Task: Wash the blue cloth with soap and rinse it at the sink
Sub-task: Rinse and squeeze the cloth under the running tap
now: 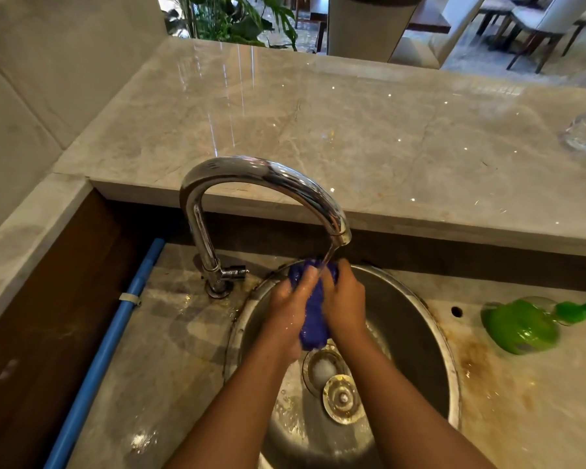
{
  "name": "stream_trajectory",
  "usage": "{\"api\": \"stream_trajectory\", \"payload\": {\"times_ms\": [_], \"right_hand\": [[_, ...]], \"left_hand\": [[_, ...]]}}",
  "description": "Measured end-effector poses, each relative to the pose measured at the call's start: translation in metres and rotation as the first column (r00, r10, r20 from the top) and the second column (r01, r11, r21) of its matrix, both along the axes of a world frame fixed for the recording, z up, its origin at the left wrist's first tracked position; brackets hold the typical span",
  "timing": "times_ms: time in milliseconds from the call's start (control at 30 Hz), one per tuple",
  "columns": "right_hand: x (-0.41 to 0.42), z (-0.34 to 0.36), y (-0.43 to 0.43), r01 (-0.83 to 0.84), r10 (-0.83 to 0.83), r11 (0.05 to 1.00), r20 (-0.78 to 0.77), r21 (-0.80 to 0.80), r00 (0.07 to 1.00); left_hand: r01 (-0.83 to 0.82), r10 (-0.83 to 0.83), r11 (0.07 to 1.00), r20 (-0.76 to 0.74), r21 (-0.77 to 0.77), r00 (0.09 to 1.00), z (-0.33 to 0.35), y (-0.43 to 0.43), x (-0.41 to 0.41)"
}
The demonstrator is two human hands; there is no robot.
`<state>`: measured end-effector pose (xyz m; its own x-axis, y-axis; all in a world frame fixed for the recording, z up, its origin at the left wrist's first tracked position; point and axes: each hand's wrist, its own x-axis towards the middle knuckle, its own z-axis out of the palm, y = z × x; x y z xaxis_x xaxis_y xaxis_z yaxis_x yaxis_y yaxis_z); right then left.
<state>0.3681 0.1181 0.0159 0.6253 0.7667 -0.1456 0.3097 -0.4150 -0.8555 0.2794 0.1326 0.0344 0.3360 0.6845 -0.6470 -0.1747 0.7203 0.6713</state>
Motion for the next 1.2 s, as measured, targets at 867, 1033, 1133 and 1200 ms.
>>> {"api": "stream_trajectory", "payload": {"times_ms": [867, 1033, 1133, 1200], "right_hand": [[-0.006, -0.011, -0.025, 0.082, -0.274, 0.961, -0.955, -0.266, 0.113], [0.004, -0.005, -0.029, 0.054, -0.108, 0.994, -0.978, -0.100, 0.176], [0.017, 0.005, -0.026, 0.132, 0.006, 0.989, -0.890, 0.074, 0.457], [0.019, 0.017, -0.025, 0.113, 0.058, 0.983, -0.828, 0.144, 0.557]], "left_hand": [[0.051, -0.067, 0.982, 0.087, 0.180, 0.994, 0.000, 0.002, -0.018], [0.059, -0.061, 0.975, 0.003, 0.215, 0.998, -0.006, 0.003, -0.031], [0.014, -0.022, 0.993, 0.062, 0.119, 0.998, -0.007, 0.005, -0.044], [0.001, -0.001, 1.000, 0.045, 0.001, 0.999, -0.010, 0.005, -0.046]]}}
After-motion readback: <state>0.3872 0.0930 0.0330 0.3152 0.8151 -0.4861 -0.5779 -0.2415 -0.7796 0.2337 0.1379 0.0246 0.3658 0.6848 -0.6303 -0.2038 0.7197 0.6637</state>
